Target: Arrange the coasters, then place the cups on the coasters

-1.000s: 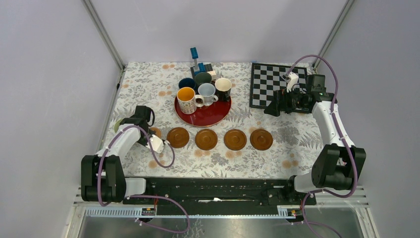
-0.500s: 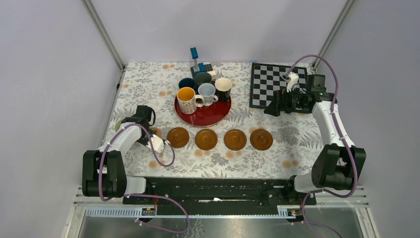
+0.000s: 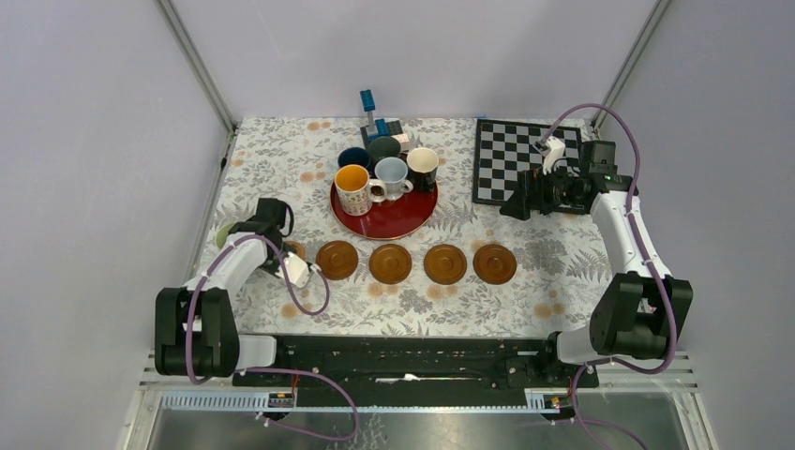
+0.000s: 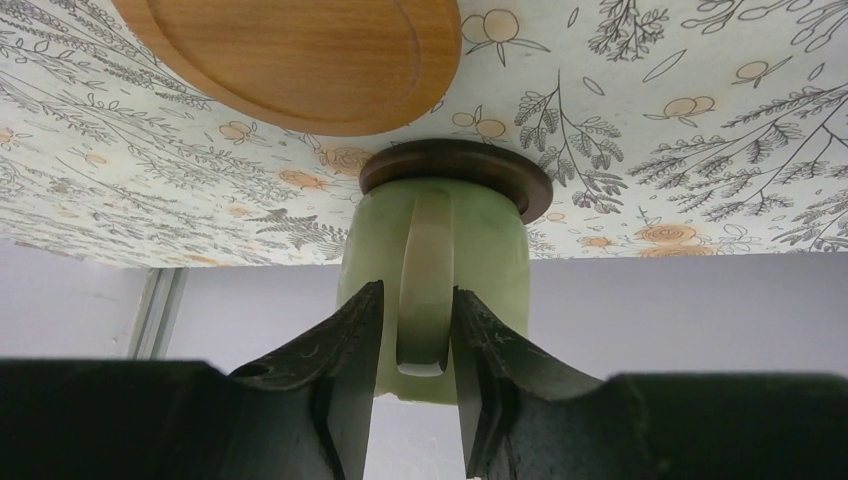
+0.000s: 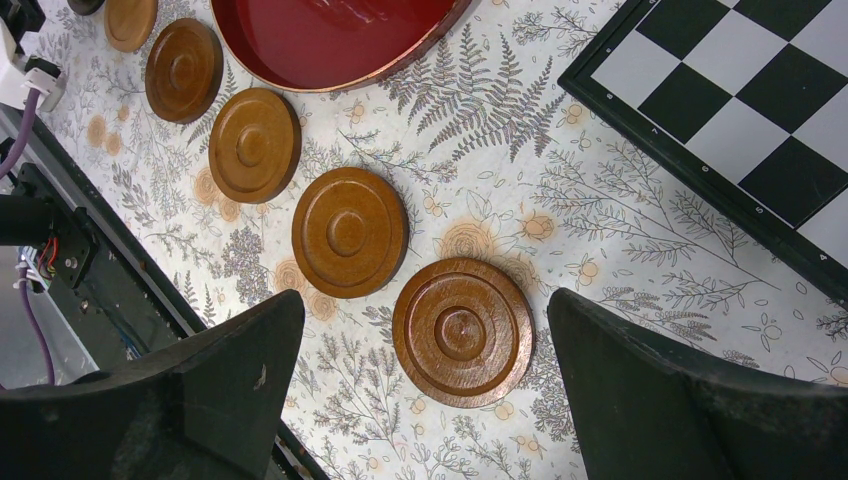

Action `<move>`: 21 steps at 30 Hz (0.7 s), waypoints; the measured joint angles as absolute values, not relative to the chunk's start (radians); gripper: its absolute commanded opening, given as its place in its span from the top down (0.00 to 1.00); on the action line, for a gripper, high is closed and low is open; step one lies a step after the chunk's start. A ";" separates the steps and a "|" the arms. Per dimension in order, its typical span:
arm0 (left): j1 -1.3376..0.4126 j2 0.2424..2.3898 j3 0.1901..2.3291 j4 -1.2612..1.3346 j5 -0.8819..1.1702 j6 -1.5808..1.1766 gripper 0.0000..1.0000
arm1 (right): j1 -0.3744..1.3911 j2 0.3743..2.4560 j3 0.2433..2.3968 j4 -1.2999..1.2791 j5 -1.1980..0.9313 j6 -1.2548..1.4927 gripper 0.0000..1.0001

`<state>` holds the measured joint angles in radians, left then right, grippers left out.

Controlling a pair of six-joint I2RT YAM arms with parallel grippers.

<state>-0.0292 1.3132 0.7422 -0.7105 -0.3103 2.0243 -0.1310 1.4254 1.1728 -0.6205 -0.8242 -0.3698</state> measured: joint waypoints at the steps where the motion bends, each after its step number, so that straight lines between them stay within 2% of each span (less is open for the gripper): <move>1: -0.029 1.309 0.742 -0.712 -0.310 2.025 0.66 | -0.131 1.425 1.173 -0.620 -0.824 -0.370 0.02; 21: -0.041 1.275 0.742 -0.768 -0.316 2.027 0.80 | -0.131 1.425 1.173 -0.620 -0.824 -0.370 0.02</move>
